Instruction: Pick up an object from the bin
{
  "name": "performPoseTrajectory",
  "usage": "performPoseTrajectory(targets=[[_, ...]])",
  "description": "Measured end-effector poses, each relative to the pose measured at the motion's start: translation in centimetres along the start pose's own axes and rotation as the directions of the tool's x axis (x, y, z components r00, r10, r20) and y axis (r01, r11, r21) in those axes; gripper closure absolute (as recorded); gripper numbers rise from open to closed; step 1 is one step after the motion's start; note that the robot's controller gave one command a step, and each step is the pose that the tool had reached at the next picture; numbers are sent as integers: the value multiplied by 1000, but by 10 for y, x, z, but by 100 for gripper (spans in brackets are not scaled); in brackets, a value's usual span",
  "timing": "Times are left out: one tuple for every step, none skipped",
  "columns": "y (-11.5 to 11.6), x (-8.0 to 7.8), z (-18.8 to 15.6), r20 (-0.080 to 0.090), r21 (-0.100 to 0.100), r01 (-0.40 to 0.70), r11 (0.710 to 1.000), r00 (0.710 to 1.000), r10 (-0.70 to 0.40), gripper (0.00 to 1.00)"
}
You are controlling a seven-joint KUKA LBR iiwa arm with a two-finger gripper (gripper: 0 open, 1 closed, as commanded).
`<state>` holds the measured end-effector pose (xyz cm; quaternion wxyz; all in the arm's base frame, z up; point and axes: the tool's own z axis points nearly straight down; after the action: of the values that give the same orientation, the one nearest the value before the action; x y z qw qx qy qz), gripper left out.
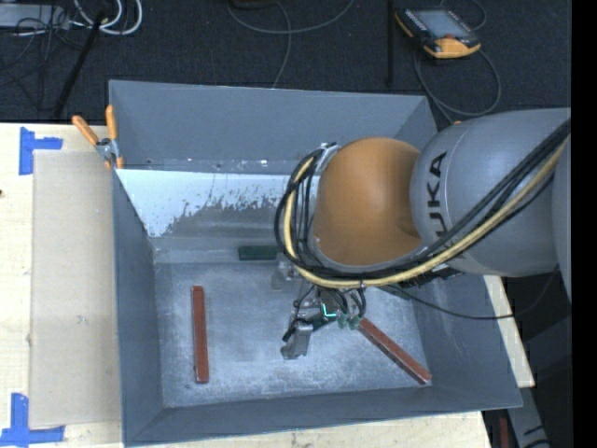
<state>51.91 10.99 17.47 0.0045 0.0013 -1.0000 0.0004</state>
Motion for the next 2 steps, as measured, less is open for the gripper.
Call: performPoseTrajectory(targets=[[-100, -38, 109, 3, 2, 116, 993, 993, -116, 0], [-106, -42, 74, 11, 3, 352, 936, 936, -352, 0]])
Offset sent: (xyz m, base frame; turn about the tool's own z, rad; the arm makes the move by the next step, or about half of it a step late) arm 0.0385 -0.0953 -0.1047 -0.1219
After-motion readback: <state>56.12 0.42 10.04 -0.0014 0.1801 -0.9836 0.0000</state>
